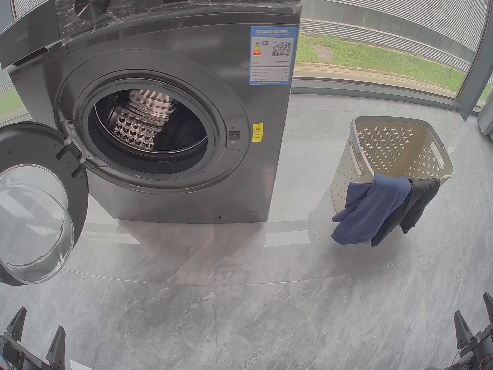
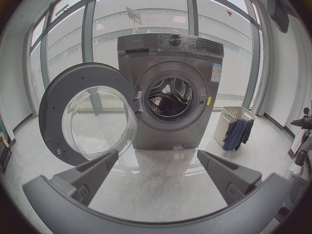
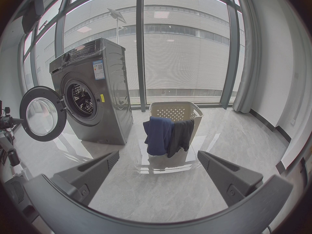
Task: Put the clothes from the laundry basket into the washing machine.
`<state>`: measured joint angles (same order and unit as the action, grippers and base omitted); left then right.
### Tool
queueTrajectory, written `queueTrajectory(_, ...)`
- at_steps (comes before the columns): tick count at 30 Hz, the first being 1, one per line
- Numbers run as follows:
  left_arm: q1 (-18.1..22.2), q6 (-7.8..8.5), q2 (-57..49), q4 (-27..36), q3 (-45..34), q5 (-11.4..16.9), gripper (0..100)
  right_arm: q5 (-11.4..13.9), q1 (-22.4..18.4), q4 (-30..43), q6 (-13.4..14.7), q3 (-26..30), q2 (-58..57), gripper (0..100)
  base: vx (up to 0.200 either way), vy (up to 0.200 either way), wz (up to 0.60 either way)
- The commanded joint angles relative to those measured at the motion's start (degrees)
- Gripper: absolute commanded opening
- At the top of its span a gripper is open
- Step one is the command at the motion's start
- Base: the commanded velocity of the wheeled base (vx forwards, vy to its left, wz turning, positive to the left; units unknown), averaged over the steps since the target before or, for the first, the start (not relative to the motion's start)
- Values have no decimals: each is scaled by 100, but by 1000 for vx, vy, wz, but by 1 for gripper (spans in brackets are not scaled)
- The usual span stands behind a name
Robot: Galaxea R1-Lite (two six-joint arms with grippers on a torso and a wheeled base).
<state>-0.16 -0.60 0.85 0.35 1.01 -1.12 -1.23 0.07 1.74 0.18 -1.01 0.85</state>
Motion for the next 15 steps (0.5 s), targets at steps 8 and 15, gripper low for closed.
queueTrajectory(8,-11,-46,-68,0,-101,-20,100,0,1,1,-1,40,-85,100,0,-200,0)
queueTrajectory(15,-11,-19,-68,0,-101,-11,100,9,1,10,-9,40,-85,100,0,0,0)
